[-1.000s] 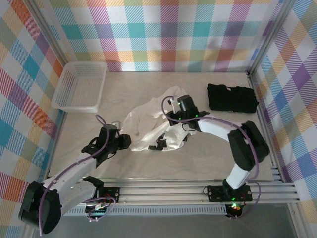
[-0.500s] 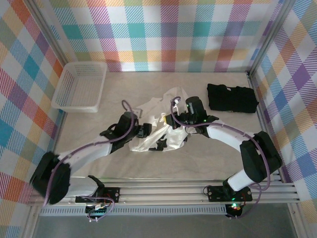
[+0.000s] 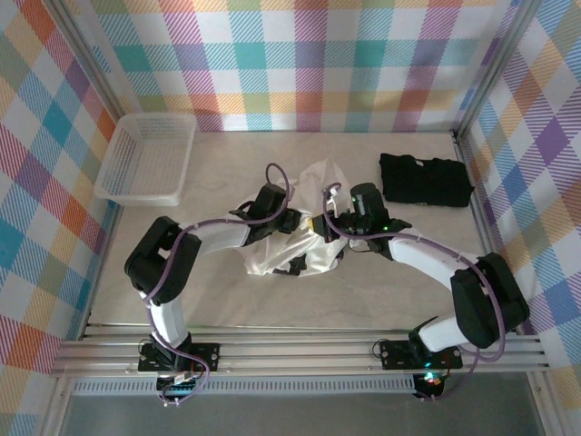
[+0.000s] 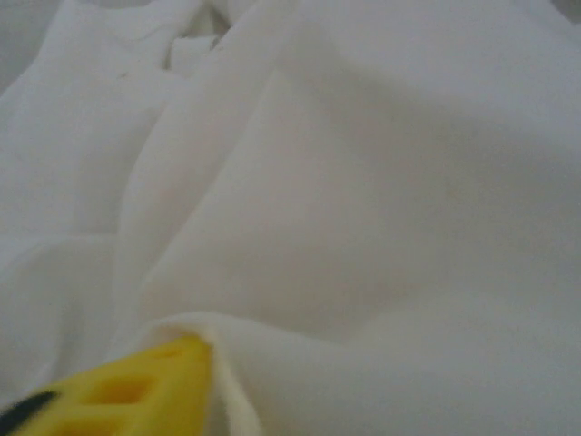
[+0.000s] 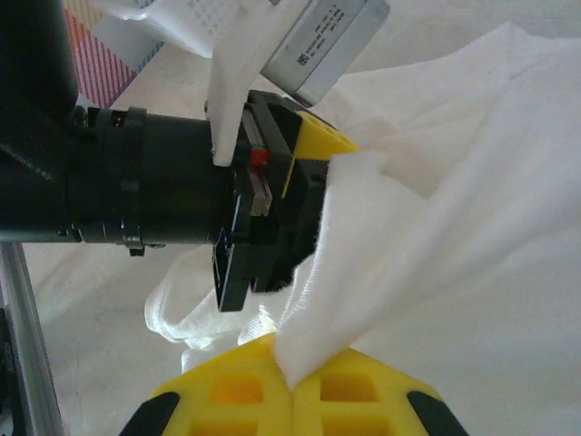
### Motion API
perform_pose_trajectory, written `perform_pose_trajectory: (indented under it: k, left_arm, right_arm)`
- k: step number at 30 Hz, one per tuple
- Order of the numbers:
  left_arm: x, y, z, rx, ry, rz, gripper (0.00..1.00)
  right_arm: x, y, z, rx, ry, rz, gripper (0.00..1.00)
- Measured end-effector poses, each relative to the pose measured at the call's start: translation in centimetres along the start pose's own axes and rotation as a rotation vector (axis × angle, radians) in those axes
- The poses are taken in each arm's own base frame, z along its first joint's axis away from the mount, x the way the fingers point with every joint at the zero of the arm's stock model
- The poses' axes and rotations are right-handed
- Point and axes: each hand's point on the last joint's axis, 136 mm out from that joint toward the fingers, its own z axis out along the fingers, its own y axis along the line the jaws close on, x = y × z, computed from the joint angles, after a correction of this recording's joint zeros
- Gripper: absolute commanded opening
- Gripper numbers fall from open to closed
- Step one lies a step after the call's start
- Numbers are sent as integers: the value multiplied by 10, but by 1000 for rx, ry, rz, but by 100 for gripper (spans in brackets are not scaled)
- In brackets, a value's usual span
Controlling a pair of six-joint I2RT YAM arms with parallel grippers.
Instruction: Fold the inside-out t-shirt
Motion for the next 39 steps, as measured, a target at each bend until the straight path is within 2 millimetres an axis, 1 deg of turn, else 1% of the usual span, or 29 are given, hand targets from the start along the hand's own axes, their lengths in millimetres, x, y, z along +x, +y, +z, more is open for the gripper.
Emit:
perform_pose_trajectory:
  k: [1,2,3,5,8,9,10,12,13,15,17,19,21,23,24,26,28,30,32,34,37,39]
  left_arm:
    - [0,-3,0,19,4,-1,8]
    - [-1,-7,-2,45,8,-4,2]
    - [-3,-10,-6,76,13,-9,0]
    - [-6,-22,-22,164,25,-23,0]
    - [-20,-40,-66,313,3,-49,0]
    - [-26,-46,-84,360,-12,-52,0]
    - [-32,-53,-102,406,-30,-53,0]
    - [-41,-65,-133,489,-63,-54,0]
    - [-42,-70,-145,528,-71,-50,0]
    - [-38,-79,-161,597,-64,-47,0]
    - [-29,-84,-169,644,-33,-50,0]
    - [-20,-82,-170,657,0,-62,0]
    - [-17,-71,-168,617,15,-86,0]
    - [-15,-54,-161,526,20,-113,0]
    - [-14,-44,-156,472,22,-125,2]
    - [-9,-31,-149,393,34,-140,8]
    - [-6,-23,-143,341,50,-145,24]
    - [-2,-16,-138,295,63,-149,36]
    - [2,-10,-137,245,71,-141,46]
    - [3,-7,-141,202,51,-121,51]
    - [6,-13,-164,192,-10,-74,55]
    - [8,-23,-184,229,-63,-43,57]
  right_arm:
    - [0,-2,-3,18,0,-1,0]
    - [0,-7,-7,48,-1,-2,0]
    - [-1,-10,-11,81,-3,-12,0]
    - [-2,-14,-21,133,-7,-38,1]
    - [-10,-14,-34,180,-30,-99,3]
    - [-12,-14,-38,189,-39,-122,5]
    - [-15,-12,-40,195,-49,-147,6]
    - [-17,-9,-44,187,-60,-192,8]
    - [-16,-5,-44,170,-62,-209,9]
    - [-10,3,-43,115,-59,-239,10]
    - [-3,14,-40,41,-43,-257,9]
    - [1,28,-40,-49,-33,-266,6]
    - [3,43,-41,-136,-32,-269,4]
    - [4,57,-44,-215,-31,-269,2]
    - [3,64,-46,-257,-35,-266,2]
    - [2,76,-49,-329,-43,-255,1]
    - [0,86,-53,-383,-50,-238,1]
    - [-3,90,-54,-411,-56,-221,0]
    - [-5,90,-52,-414,-55,-189,0]
    - [-4,87,-48,-411,-45,-154,0]
    - [-2,82,-43,-397,-28,-98,0]
    - [-1,78,-40,-382,-19,-64,0]
